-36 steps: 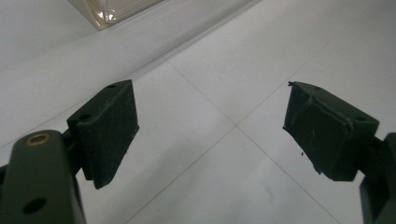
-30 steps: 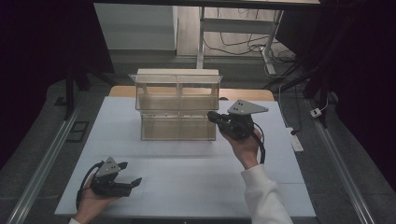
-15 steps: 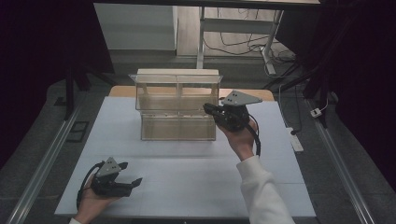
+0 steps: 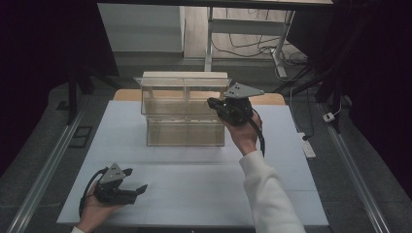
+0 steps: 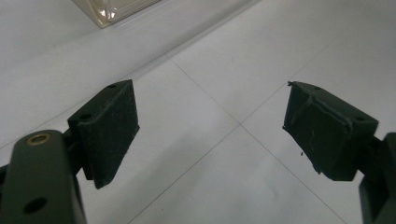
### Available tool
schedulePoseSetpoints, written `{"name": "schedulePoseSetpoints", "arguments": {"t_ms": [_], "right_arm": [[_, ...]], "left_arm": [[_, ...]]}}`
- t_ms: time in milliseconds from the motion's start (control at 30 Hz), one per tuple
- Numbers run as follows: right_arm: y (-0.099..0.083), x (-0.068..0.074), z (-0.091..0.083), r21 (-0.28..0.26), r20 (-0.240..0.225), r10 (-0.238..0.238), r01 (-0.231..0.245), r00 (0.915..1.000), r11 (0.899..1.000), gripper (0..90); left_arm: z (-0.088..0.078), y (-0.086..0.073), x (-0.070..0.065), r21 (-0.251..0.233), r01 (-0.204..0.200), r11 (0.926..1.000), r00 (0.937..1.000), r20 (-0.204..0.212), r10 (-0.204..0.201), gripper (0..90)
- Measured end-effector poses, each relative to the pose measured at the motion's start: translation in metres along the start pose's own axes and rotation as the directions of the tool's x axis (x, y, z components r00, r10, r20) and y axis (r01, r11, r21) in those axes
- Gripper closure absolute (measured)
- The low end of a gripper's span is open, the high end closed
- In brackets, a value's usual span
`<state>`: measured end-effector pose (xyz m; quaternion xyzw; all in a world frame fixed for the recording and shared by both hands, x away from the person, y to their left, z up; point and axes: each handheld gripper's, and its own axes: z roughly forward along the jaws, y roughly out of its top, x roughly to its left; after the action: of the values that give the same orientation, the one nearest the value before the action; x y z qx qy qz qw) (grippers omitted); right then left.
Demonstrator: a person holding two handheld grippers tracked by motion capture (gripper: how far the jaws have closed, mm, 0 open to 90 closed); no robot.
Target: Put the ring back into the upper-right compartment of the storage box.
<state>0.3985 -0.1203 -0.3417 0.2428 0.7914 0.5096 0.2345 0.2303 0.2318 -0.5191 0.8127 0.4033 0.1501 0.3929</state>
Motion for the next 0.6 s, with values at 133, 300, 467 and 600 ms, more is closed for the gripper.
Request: {"name": "schedulePoseSetpoints", "arguments": {"t_ms": [133, 300, 467, 600], "right_arm": [[0.002, -0.002, 0.008, 0.022, 0.016, -0.011, 0.011, 0.9998, 1.000, 85.6], [0.001, -0.005, 0.015, 0.033, 0.041, -0.016, 0.015, 0.9990, 0.999, 85.2], [0.001, -0.007, 0.017, 0.030, 0.044, -0.018, 0.017, 0.9989, 0.999, 85.0], [0.000, -0.005, 0.018, 0.029, 0.049, -0.030, 0.028, 0.9984, 0.999, 72.0]], "left_arm": [[0.000, 0.000, 0.001, 0.000, 0.000, 1.0000, 1.0000, 0.000, 0.000, 17.1], [0.000, 0.000, 0.001, 0.001, -0.002, 1.0000, 1.0000, -0.001, 0.002, 17.1], [0.000, 0.000, 0.001, 0.003, 0.000, 1.0000, 1.0000, -0.001, 0.000, 17.1], [0.000, 0.000, 0.001, 0.004, -0.001, 1.0000, 1.0000, -0.002, 0.001, 17.1]]}}
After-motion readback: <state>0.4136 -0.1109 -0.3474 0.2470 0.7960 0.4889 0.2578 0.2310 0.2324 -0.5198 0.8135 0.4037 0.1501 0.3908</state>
